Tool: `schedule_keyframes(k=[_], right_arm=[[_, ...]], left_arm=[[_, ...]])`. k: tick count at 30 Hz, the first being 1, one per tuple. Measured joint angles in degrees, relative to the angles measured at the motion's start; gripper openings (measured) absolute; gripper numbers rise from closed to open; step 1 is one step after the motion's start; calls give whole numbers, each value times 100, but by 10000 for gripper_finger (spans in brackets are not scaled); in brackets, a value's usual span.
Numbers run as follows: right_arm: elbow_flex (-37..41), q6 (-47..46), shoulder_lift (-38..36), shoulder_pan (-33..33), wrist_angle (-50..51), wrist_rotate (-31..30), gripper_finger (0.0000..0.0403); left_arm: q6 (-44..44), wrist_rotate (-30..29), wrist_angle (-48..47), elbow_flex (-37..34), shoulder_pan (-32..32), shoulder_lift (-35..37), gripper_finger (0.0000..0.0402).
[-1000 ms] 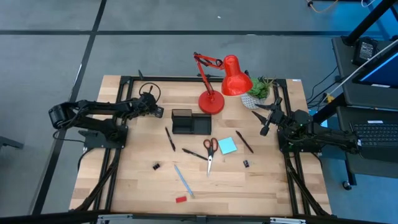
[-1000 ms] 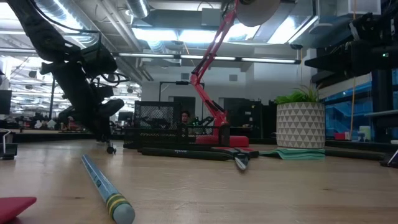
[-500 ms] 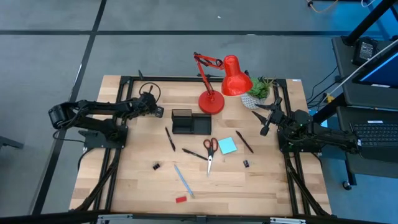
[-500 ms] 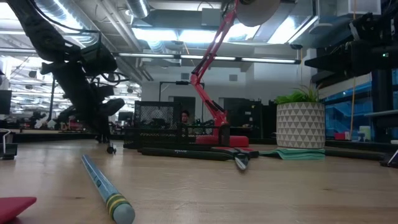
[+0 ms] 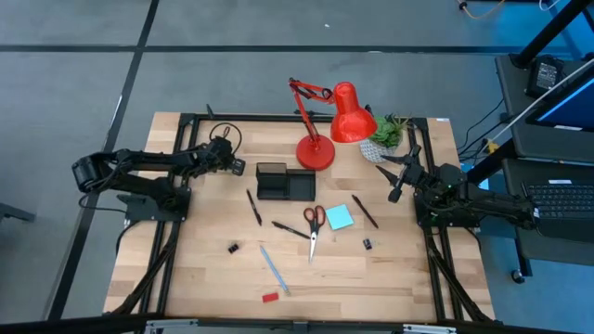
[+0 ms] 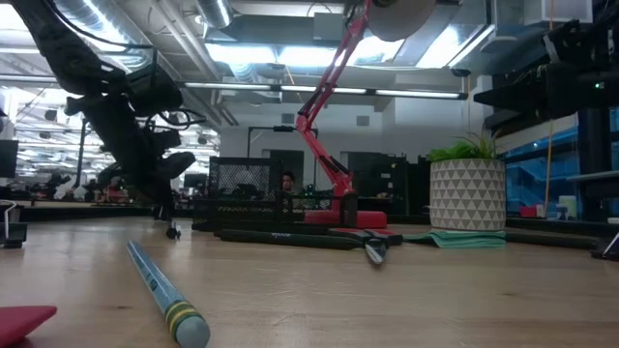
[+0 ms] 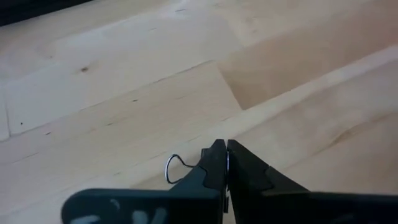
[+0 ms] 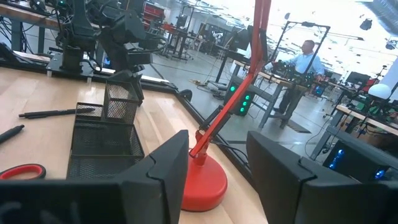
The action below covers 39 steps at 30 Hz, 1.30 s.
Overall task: Pick and place office supplies into organizer
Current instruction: Put the top black binder clip into the black desk organizer
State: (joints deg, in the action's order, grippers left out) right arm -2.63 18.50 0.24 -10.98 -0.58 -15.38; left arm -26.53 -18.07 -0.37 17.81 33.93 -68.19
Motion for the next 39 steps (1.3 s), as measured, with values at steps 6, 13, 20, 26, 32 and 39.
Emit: schedule_keyframes(k=[6, 13, 20, 26, 32, 39], right_arm=[[0, 0, -1, 1, 2, -1, 165], [0, -2, -1, 2, 4, -1, 165], [0, -22, -1, 2, 4, 0, 165], [0, -22, -1, 1, 4, 0, 165], [0, -22, -1, 1, 4, 0, 165], [0, -40, -1, 2, 4, 0, 165]], left_arm=[[47, 567, -625, 331, -110, 495, 2], [40, 708, -523, 356, -744, 1281, 2], [427, 546, -150, 356, -1641, 2197, 2], [1162, 601, 418, 356, -2597, 2500, 2], [2264, 496, 1112, 356, -3760, 2133, 2], [3443, -506, 1916, 356, -4893, 1249, 2]])
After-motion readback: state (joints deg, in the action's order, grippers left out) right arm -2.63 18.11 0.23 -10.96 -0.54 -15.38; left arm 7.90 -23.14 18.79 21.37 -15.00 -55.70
